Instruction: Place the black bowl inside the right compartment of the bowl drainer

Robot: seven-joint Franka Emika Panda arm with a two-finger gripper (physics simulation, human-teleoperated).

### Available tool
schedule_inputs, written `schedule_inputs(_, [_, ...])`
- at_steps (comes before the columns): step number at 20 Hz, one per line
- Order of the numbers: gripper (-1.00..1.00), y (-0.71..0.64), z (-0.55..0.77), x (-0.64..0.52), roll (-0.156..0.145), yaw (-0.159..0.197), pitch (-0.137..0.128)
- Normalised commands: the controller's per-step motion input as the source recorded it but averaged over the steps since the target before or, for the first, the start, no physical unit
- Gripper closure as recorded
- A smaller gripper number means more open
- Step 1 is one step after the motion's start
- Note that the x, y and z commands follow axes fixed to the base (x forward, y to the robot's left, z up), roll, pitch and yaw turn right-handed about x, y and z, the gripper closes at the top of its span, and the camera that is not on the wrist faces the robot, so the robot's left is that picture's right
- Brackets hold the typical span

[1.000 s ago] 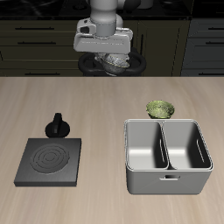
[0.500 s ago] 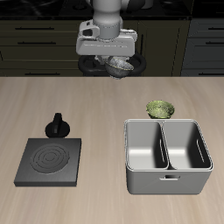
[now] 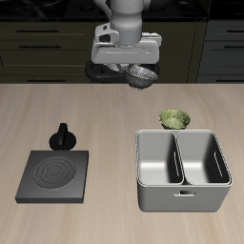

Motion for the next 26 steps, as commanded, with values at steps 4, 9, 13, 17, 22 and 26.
schedule_inputs(4, [1.00, 0.33, 0.22, 0.31, 0.026, 0.025, -0.011])
schedule_inputs(9, [1.00, 0.26, 0.13, 0.38, 0.001, 0.009, 0.001])
schedule_inputs(13, [1.00, 0.13, 0.05, 0.41, -0.034, 0.001, 0.017])
schedule_inputs(17, [1.00, 0.11, 0.08, 0.46, -0.037, 0.012, 0.005])
schedule_inputs(22, [1.00, 0.13, 0.08, 0.37, -0.023, 0.004, 0.005])
schedule_inputs(26, [1.00, 0.20, 0.11, 0.41, -0.020, 0.013, -0.008])
